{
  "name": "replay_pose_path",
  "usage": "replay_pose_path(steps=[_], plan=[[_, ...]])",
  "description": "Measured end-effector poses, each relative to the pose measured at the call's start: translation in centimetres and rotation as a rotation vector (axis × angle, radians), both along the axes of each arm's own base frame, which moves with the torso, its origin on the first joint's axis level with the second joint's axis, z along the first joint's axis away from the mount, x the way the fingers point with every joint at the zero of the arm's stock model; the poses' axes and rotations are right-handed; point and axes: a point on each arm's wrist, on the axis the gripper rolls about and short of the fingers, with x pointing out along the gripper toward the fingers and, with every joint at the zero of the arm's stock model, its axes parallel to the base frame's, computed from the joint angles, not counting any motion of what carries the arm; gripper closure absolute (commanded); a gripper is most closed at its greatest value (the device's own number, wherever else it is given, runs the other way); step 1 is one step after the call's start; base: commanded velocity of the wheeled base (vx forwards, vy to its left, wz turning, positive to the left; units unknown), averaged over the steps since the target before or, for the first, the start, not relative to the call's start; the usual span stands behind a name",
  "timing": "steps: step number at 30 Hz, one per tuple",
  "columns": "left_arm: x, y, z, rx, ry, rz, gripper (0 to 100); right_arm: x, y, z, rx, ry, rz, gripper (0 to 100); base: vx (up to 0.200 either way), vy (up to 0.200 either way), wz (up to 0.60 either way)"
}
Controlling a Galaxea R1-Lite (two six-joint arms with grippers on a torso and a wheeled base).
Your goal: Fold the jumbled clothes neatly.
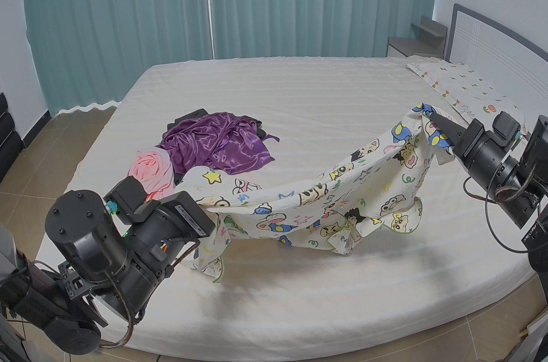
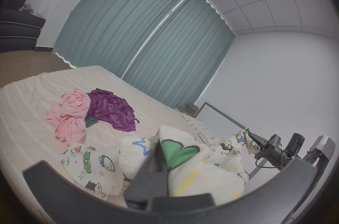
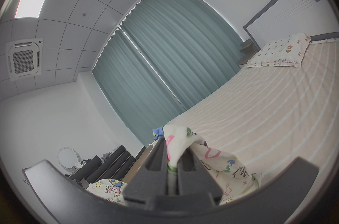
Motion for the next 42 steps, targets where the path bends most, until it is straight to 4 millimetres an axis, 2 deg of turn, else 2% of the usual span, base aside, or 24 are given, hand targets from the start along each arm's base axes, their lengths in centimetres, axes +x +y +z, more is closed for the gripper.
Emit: replay_pose_path(steps=[16,22,33,42], plan=[[0.7,-1.4,-0.9,0.025,0.018,-0.017,100,0.7,-3.0,-0.3,-0.010,0.011,-0.063,100,0.000,-0.200,0.00],[0.4,-2.2,-0.9,0.032,0.012,-0.045,100,0.5,-4.0,-1.0,-0.018,0.038,-0.079,100,0.000,-0.200,0.00],[1.7,-4.1,-1.4,0.087,-0.014,-0.057,100,0.6,-4.7,-1.3,-0.020,0.050,-0.105,100,0.000,-0.200,0.00],[2.4,-4.8,-1.6,0.085,-0.020,-0.053,100,0.7,-5.1,-1.3,-0.020,0.049,-0.122,100,0.000,-0.200,0.00]])
